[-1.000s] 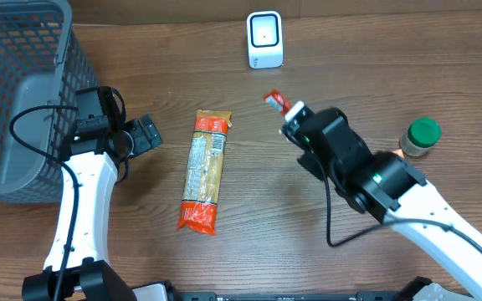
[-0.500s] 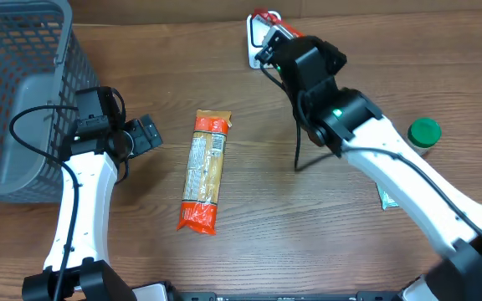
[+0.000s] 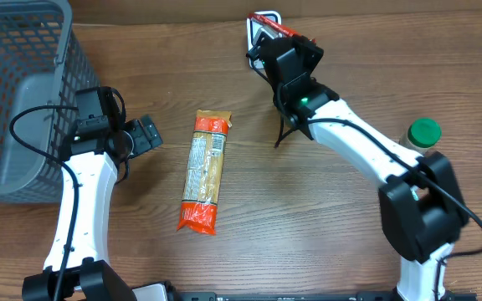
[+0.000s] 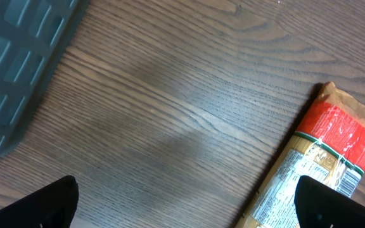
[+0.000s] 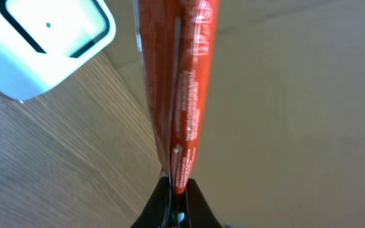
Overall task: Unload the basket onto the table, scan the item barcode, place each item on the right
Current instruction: 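Hold the red sachet in front of the white scanner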
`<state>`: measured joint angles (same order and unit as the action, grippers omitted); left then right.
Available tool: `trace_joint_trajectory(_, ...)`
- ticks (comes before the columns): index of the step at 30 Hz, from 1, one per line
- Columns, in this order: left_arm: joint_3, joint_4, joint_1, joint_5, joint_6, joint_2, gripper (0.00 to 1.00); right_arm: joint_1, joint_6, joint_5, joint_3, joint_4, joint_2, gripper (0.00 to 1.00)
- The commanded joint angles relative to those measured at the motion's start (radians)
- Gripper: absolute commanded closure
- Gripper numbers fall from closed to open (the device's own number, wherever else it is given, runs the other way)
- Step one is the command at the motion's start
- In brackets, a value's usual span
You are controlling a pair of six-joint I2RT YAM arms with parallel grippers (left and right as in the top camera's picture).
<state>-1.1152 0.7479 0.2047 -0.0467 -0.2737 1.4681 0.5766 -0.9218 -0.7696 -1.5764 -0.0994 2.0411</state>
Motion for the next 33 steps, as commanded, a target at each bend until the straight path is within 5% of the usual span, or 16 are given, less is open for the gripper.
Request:
trace_joint_trajectory(1,-0.006,0.000,-0.002,-0.008,0.015,-0.017,0.00,-0.006,-0.058,-0.023,-0.013,0.080,0.065,0.97)
trace_joint_trajectory(14,-0.006,0.000,-0.002,-0.008,0.015,-0.017,0.00,-0.060,-0.238,-0.106,-0.013,0.455,0.256,0.97)
trace_joint_trajectory(24,-0.006,0.000,-0.002,-0.008,0.015,-0.017,0.00,-0.069,-0.314,-0.085,-0.013,0.579,0.348,0.97)
trace_joint_trajectory(33,-0.006,0.000,-0.002,-0.008,0.015,-0.017,0.00,-0.077,-0.523,-0.079,-0.014,0.665,0.398,0.97)
